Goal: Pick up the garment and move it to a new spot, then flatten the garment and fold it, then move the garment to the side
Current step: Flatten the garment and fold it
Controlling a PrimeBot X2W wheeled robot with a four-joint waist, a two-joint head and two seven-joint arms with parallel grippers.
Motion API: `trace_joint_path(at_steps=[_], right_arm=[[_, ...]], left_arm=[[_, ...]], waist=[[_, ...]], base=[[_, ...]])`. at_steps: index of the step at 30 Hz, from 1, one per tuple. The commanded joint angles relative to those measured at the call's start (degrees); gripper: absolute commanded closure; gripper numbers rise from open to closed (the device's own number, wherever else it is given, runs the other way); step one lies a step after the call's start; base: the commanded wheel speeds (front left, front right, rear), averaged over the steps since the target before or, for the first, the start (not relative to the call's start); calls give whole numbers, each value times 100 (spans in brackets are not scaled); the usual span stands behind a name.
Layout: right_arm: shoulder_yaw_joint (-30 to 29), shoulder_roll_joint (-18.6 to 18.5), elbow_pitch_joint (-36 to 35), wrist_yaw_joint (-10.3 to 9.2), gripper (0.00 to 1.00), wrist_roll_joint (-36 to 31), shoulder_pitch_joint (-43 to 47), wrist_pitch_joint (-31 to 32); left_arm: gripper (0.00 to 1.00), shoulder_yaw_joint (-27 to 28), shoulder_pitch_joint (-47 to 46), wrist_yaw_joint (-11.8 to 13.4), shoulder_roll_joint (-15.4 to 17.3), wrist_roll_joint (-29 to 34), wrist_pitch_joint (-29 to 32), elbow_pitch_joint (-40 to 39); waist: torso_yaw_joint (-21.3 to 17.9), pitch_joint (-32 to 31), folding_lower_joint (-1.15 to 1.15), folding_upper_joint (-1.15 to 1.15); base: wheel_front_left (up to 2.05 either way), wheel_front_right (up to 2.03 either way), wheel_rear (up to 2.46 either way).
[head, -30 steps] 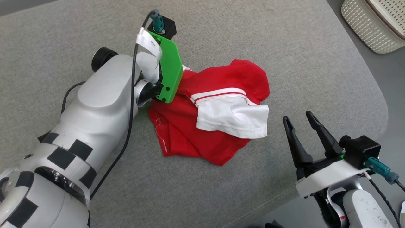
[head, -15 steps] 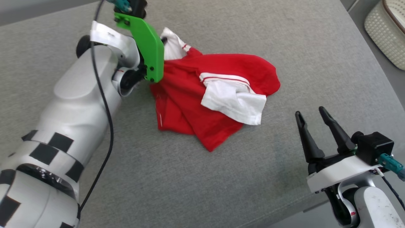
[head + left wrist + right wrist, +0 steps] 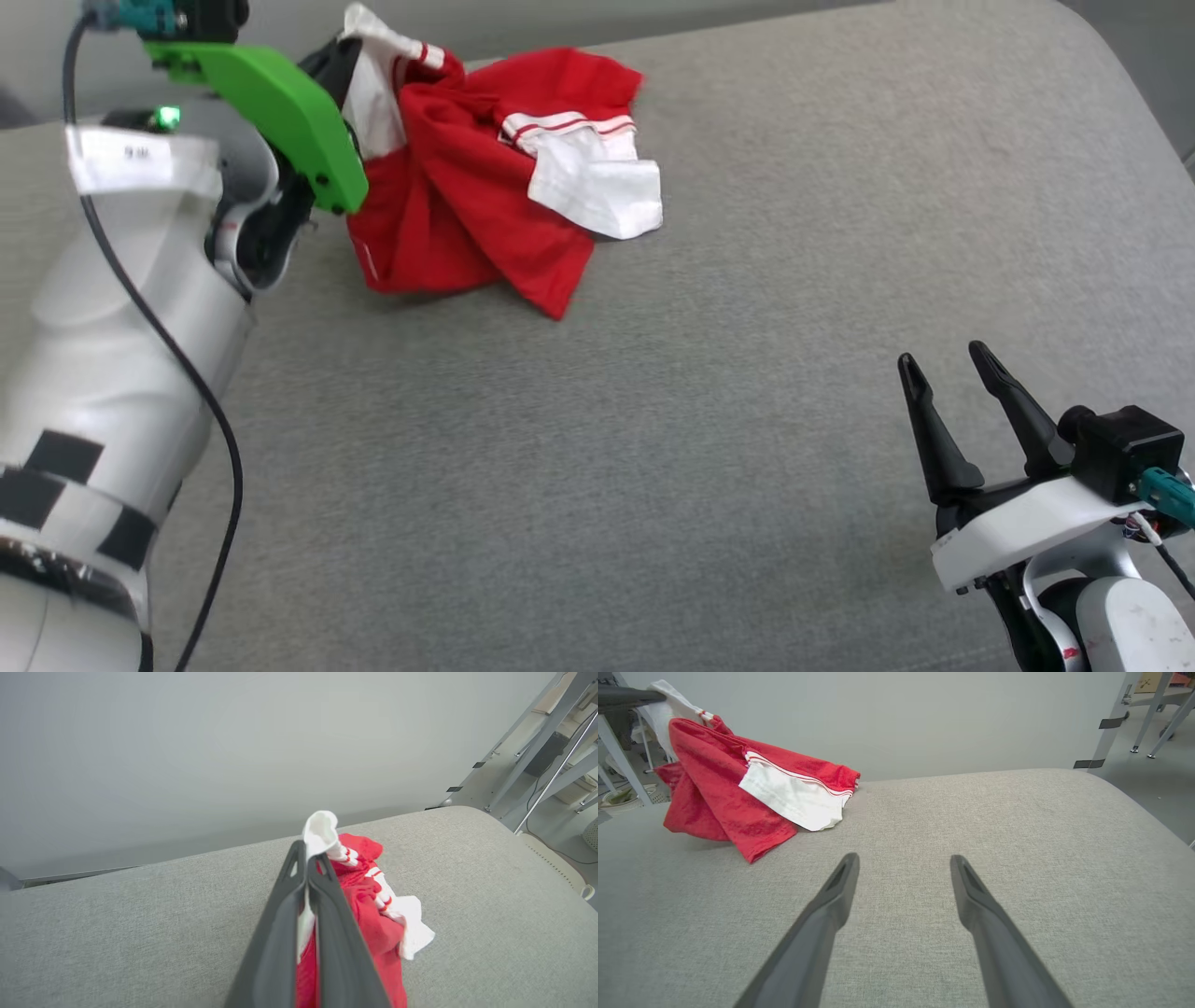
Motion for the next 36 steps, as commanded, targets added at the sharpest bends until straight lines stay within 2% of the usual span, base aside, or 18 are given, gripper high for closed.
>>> trace_joint_path(at_steps=[1,11,17,22,23,24,30,33,36], right_arm=[[-27,4,-39,-4,0,-45,81,30],[-37,54,-112,-4,0,-73,216,151],[-42,33,-119,-4,0,-56,230,205],[-48,3,-118,-4,0,-49,227,252],[-55,-3,-117,-4,0,-50,225,261],[-61,-9,-115,-4,0,-51,225,269],[-113,-35,-93,-4,0,-58,283,323],[-162,-40,-89,-4,0,-56,364,332],[-209,-30,-100,-4,0,-48,459,326]], left_arm=[[100,49,263,64,47,-98,-95,-153],[100,248,1893,779,533,-408,-391,-1150],[100,239,2883,1024,587,-638,-473,-1206],[98,173,3207,1063,518,-675,-530,-927],[44,143,3230,1058,492,-667,-518,-849],[0,103,3237,1055,476,-642,-499,-786],[0,-67,3109,885,412,-282,-990,-662],[0,-196,3038,758,457,138,-1522,-852],[0,-110,3094,782,459,577,-1762,-1288]], waist=[[478,-394,0,0],[747,-460,0,0],[755,-423,0,0],[782,-393,0,0],[792,-396,0,0],[801,-401,0,0],[893,-555,0,0],[960,-687,0,0],[1045,-803,0,0]], base=[[0,0,0],[0,0,0],[0,0,0],[0,0,0],[0,0,0],[0,0,0],[0,0,0],[0,0,0],[0,0,0]])
